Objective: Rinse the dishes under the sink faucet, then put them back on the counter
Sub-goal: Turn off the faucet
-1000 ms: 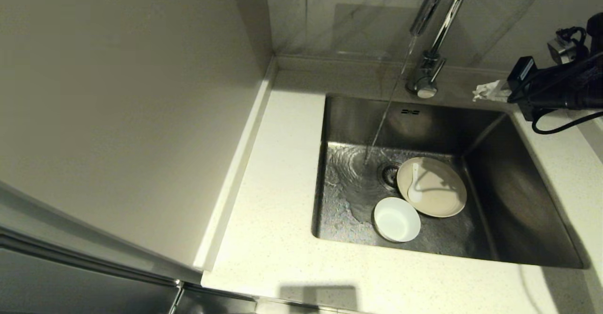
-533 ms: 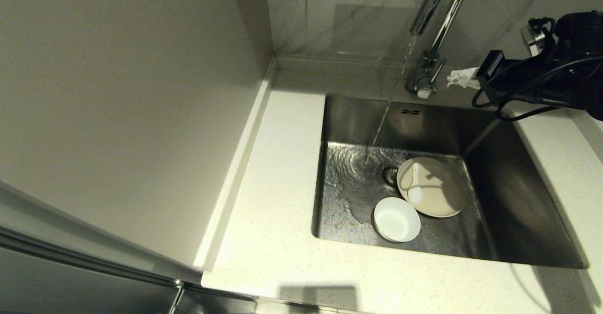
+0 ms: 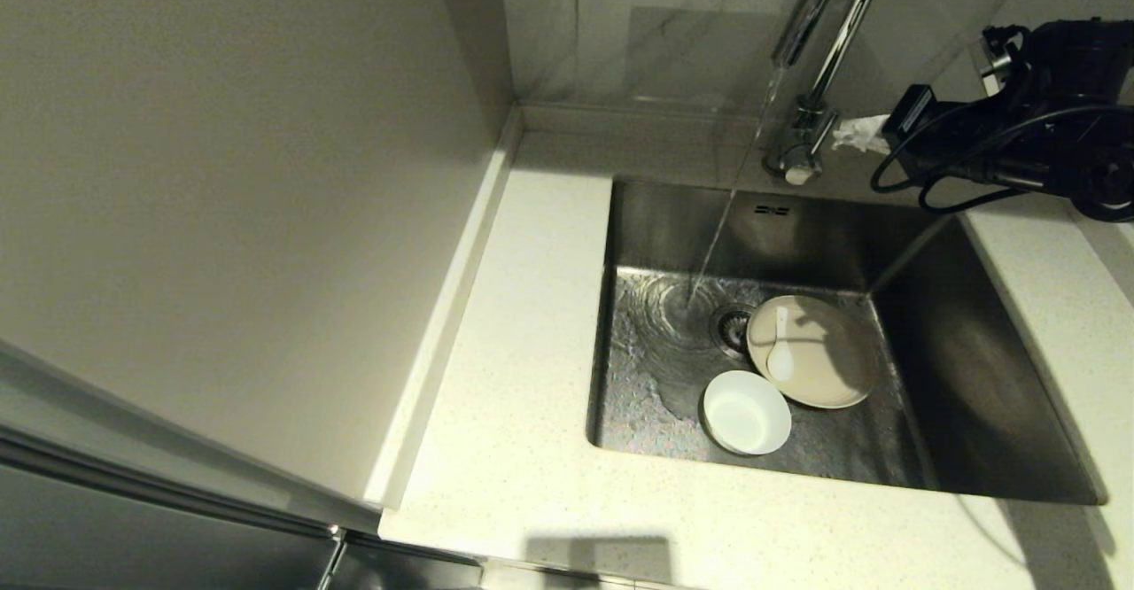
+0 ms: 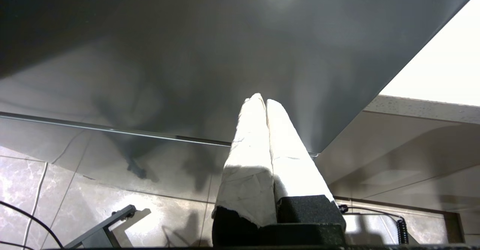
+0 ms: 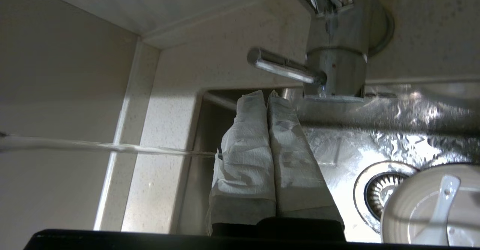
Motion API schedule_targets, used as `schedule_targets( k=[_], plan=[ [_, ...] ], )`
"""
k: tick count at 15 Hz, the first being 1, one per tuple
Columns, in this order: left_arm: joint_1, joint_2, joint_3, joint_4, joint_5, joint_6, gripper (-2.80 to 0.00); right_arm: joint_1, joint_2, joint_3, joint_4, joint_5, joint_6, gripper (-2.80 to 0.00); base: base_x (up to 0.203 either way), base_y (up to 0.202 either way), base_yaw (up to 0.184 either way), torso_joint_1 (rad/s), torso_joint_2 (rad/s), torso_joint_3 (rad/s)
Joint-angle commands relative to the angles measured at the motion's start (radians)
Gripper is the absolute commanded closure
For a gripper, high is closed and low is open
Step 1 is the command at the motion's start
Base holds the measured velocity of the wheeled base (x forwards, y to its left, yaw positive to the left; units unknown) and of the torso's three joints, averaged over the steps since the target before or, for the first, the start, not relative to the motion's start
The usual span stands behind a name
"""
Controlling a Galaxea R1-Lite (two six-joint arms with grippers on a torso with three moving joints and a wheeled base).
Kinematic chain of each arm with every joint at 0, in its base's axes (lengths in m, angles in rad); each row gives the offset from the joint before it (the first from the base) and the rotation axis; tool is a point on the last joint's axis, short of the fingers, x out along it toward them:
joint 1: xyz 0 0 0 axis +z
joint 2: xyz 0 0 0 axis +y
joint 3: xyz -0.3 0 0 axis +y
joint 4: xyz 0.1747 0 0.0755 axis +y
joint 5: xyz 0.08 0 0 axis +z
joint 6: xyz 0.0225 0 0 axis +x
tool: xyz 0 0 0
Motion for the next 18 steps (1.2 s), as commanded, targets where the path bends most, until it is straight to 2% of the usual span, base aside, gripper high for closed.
schedule_targets(
  k=[1, 11, 18],
  plan=[
    [0.0, -0.003, 0.0, -0.001, 0.001, 0.0, 0.0, 0.002, 0.015, -0.025, -0.001, 0.003, 0.003, 0.0, 0.0, 0.0, 0.0, 0.0, 0.0, 0.0],
    [0.0, -0.003, 0.0, -0.001, 0.001, 0.0, 0.0, 0.023, 0.026, -0.033, -0.002, 0.004, 0.01, 0.0, 0.0, 0.0, 0.0, 0.0, 0.0, 0.0],
    [0.0, -0.003, 0.0, -0.001, 0.001, 0.0, 0.0, 0.027, 0.077, -0.105, -0.004, 0.003, 0.009, 0.0, 0.0, 0.0, 0.0, 0.0, 0.0, 0.0]
  ],
)
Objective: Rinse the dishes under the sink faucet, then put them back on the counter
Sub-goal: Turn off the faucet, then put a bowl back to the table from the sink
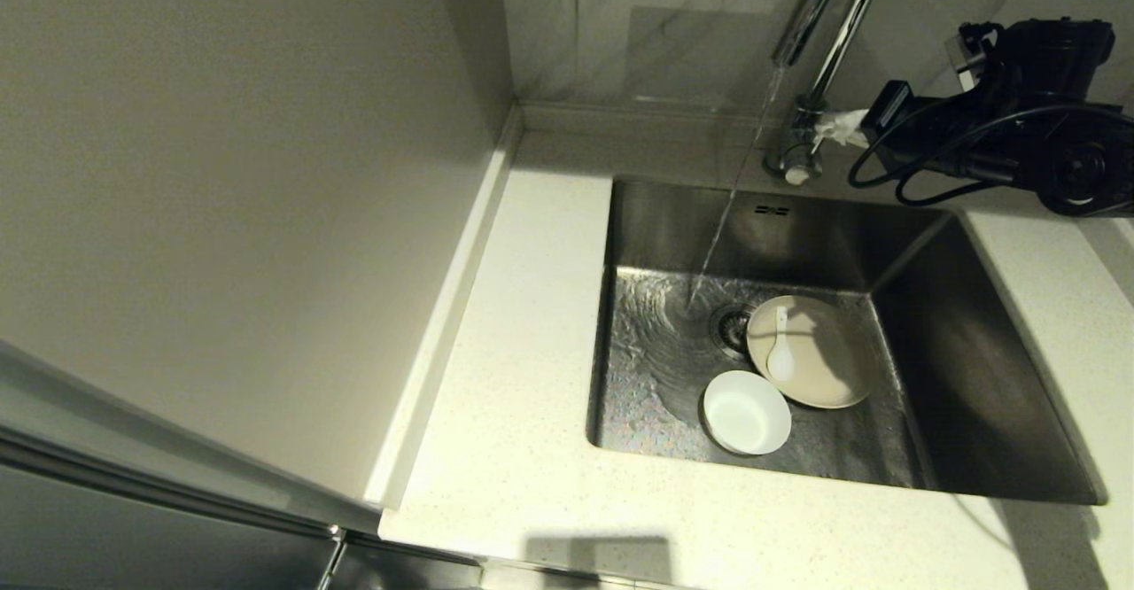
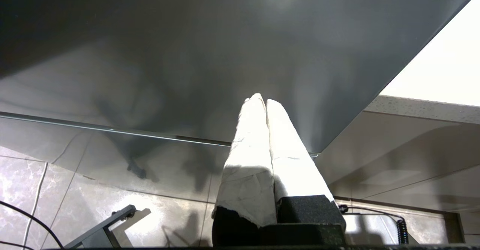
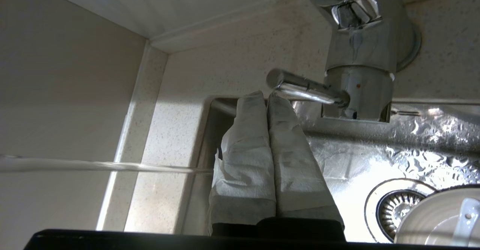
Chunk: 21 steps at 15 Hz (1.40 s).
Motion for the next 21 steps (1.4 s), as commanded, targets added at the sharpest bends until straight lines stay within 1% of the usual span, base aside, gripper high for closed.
schedule_targets(
  k=[1, 4, 7, 9, 17, 21],
  plan=[
    [0.0, -0.003, 0.0, 0.0, 0.0, -0.001, 0.0, -0.002, 0.021, -0.024, -0.001, 0.003, 0.004, 0.0, 0.0, 0.0, 0.0, 0.0, 0.0, 0.0],
    [0.0, -0.003, 0.0, 0.0, 0.0, -0.001, 0.0, -0.004, 0.049, -0.068, -0.012, 0.003, 0.013, 0.0, 0.0, 0.0, 0.0, 0.0, 0.0, 0.0],
    [0.0, -0.003, 0.0, 0.0, 0.0, -0.001, 0.0, -0.005, 0.086, -0.081, -0.128, 0.004, 0.064, 0.0, 0.0, 0.0, 0.0, 0.0, 0.0, 0.0],
    [0.0, -0.003, 0.0, 0.0, 0.0, -0.001, 0.0, -0.005, 0.106, -0.087, -0.165, 0.01, 0.102, 0.0, 0.0, 0.0, 0.0, 0.0, 0.0, 0.0],
    [0.0, -0.003, 0.0, 0.0, 0.0, -0.001, 0.0, -0.003, 0.155, -0.143, -0.175, 0.035, 0.106, 0.0, 0.0, 0.0, 0.0, 0.0, 0.0, 0.0],
    [0.0, -0.003, 0.0, 0.0, 0.0, -0.001, 0.0, -0.003, 0.151, -0.143, -0.176, 0.035, 0.107, 0.0, 0.0, 0.0, 0.0, 0.0, 0.0, 0.0]
  ],
)
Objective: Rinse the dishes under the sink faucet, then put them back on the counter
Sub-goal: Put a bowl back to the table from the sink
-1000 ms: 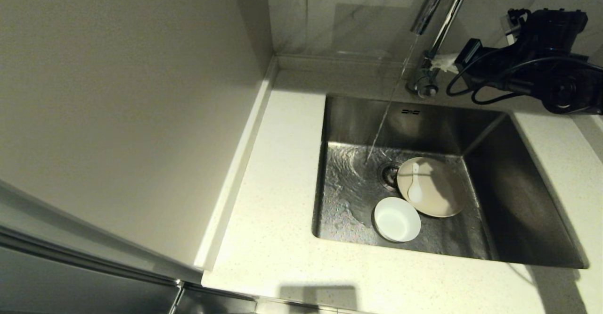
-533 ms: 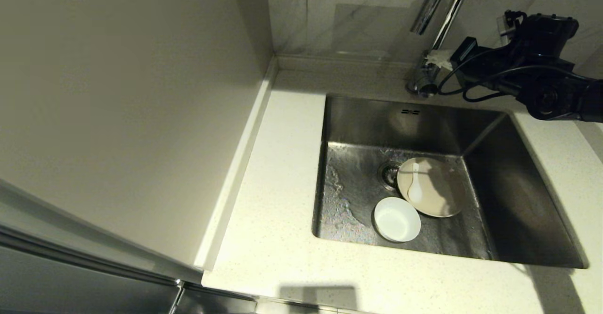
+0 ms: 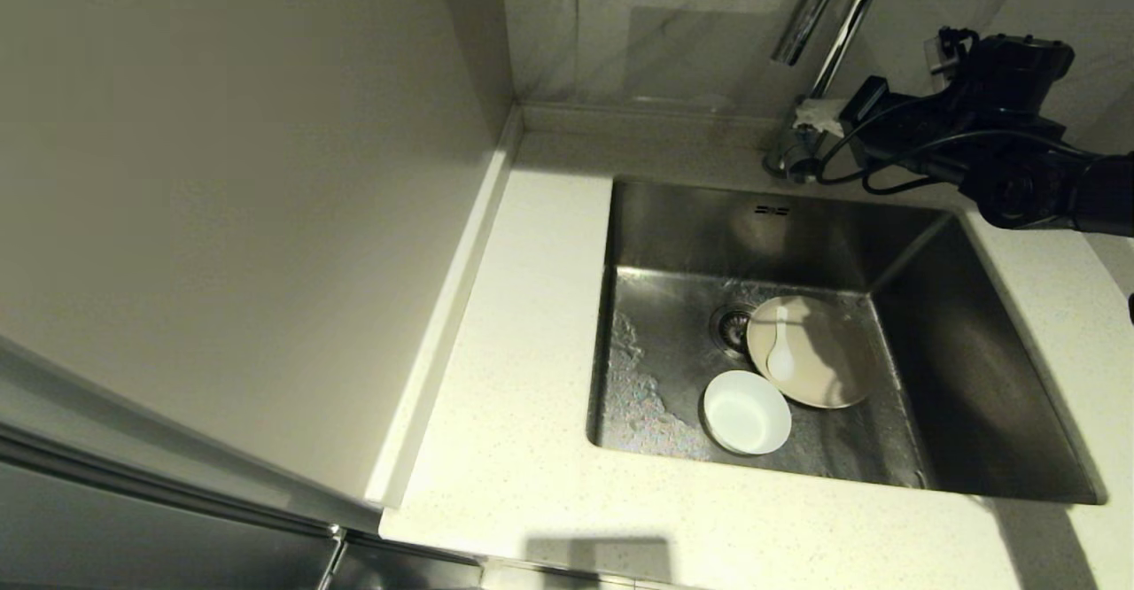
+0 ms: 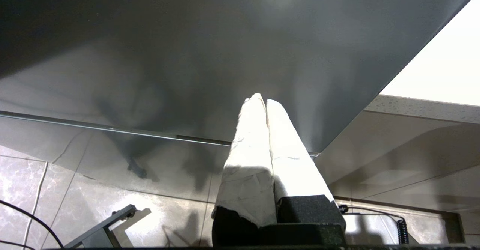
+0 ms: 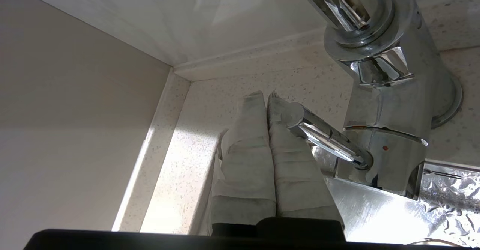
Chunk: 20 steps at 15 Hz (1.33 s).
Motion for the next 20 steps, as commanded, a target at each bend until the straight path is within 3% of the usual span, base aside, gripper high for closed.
schedule_targets(
  k=[1, 6, 10, 14, 17, 20],
  plan=[
    [0.0, -0.003, 0.0, 0.0, 0.001, -0.001, 0.0, 0.0, -0.005, 0.001, -0.001, 0.003, 0.004, 0.0, 0.0, 0.0, 0.0, 0.0, 0.0, 0.0],
    [0.0, -0.003, 0.0, 0.0, 0.001, -0.001, 0.0, 0.001, -0.094, 0.086, 0.002, 0.029, 0.004, 0.0, 0.0, 0.0, 0.0, 0.0, 0.0, 0.0],
    [0.0, -0.003, 0.0, 0.0, 0.001, -0.001, 0.0, -0.002, -0.269, 0.309, 0.001, 0.075, 0.0, 0.0, 0.0, 0.0, 0.0, 0.0, 0.0, 0.0],
    [0.0, -0.003, 0.0, 0.0, 0.001, -0.001, 0.0, -0.015, -0.422, 0.593, 0.004, 0.048, -0.067, 0.0, 0.0, 0.0, 0.0, 0.0, 0.0, 0.0],
    [0.0, -0.003, 0.0, 0.0, 0.001, -0.001, 0.0, -0.022, -0.507, 0.807, 0.082, -0.087, -0.205, 0.0, 0.0, 0.0, 0.0, 0.0, 0.0, 0.0],
    [0.0, -0.003, 0.0, 0.0, 0.001, -0.001, 0.0, -0.025, -0.527, 0.856, 0.326, -0.276, -0.536, 0.0, 0.0, 0.0, 0.0, 0.0, 0.0, 0.0]
  ],
)
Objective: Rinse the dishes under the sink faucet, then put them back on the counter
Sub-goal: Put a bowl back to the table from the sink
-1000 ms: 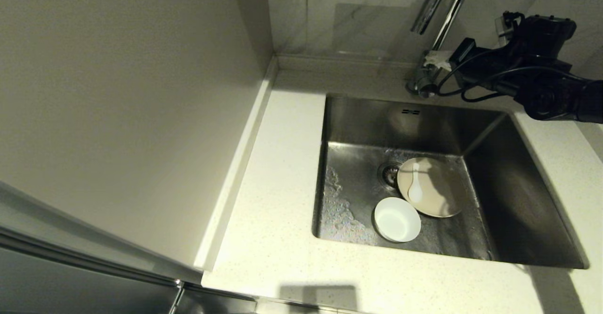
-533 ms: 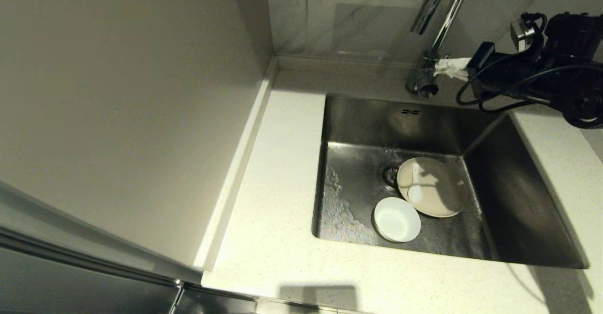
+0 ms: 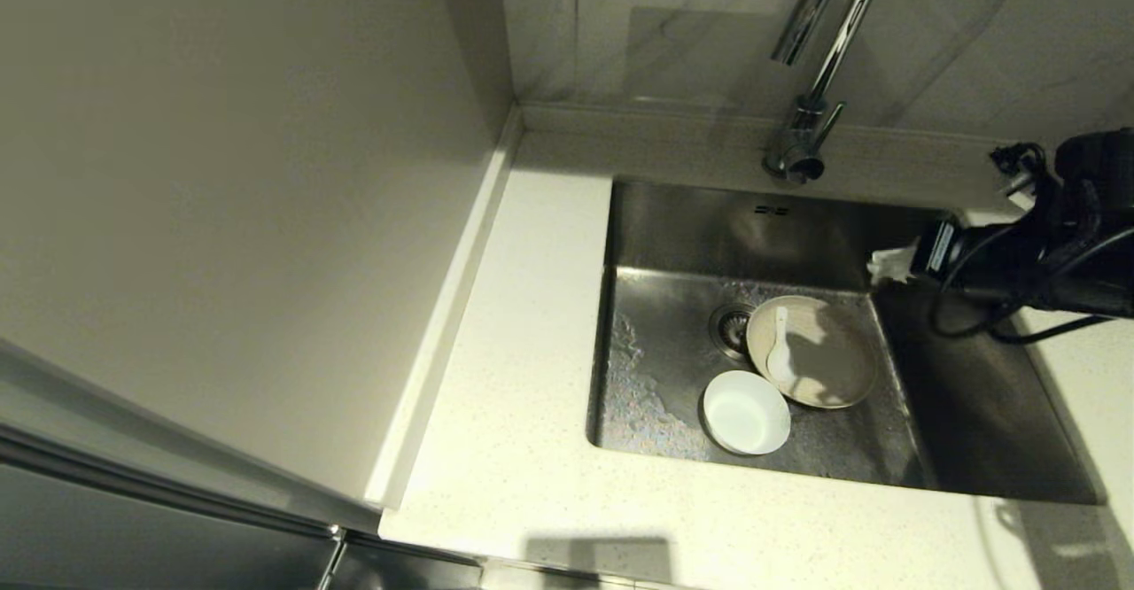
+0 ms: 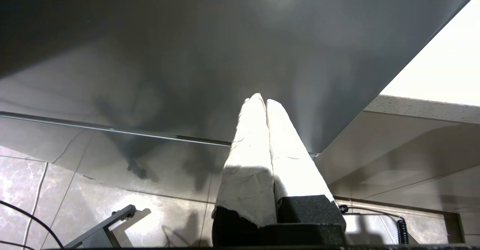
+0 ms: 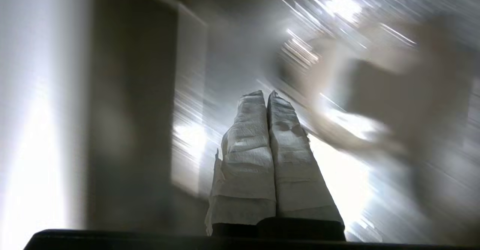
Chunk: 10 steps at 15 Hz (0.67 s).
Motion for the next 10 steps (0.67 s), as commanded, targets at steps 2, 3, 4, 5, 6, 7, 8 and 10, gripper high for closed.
schedule_targets(
  k=[2, 3, 4, 5, 6, 7, 8, 10],
  plan=[
    [0.0, -0.003, 0.0, 0.0, 0.0, -0.001, 0.0, 0.003, -0.022, 0.069, 0.133, -0.145, -0.279, 0.0, 0.0, 0.0, 0.0, 0.0, 0.0, 0.0],
    [0.0, -0.003, 0.0, 0.0, 0.0, -0.001, 0.0, 0.005, -0.011, 0.067, 0.134, -0.144, -0.302, 0.0, 0.0, 0.0, 0.0, 0.0, 0.0, 0.0],
    [0.0, -0.003, 0.0, 0.0, 0.0, -0.001, 0.0, 0.006, 0.0, 0.069, 0.133, -0.143, -0.337, 0.0, 0.0, 0.0, 0.0, 0.0, 0.0, 0.0],
    [0.0, -0.003, 0.0, 0.0, 0.0, -0.001, 0.0, 0.006, 0.008, 0.077, 0.132, -0.144, -0.373, 0.0, 0.0, 0.0, 0.0, 0.0, 0.0, 0.0],
    [0.0, -0.003, 0.0, 0.0, 0.0, -0.001, 0.0, 0.006, 0.008, 0.084, 0.134, -0.145, -0.387, 0.0, 0.0, 0.0, 0.0, 0.0, 0.0, 0.0],
    [0.0, -0.003, 0.0, 0.0, 0.0, -0.001, 0.0, 0.006, 0.006, 0.096, 0.134, -0.144, -0.4, 0.0, 0.0, 0.0, 0.0, 0.0, 0.0, 0.0],
    [0.0, -0.003, 0.0, 0.0, 0.0, -0.001, 0.0, 0.006, 0.006, 0.101, 0.134, -0.144, -0.43, 0.0, 0.0, 0.0, 0.0, 0.0, 0.0, 0.0],
    [0.0, -0.003, 0.0, 0.0, 0.0, -0.001, 0.0, 0.006, 0.009, 0.107, 0.133, -0.145, -0.492, 0.0, 0.0, 0.0, 0.0, 0.0, 0.0, 0.0]
  ],
)
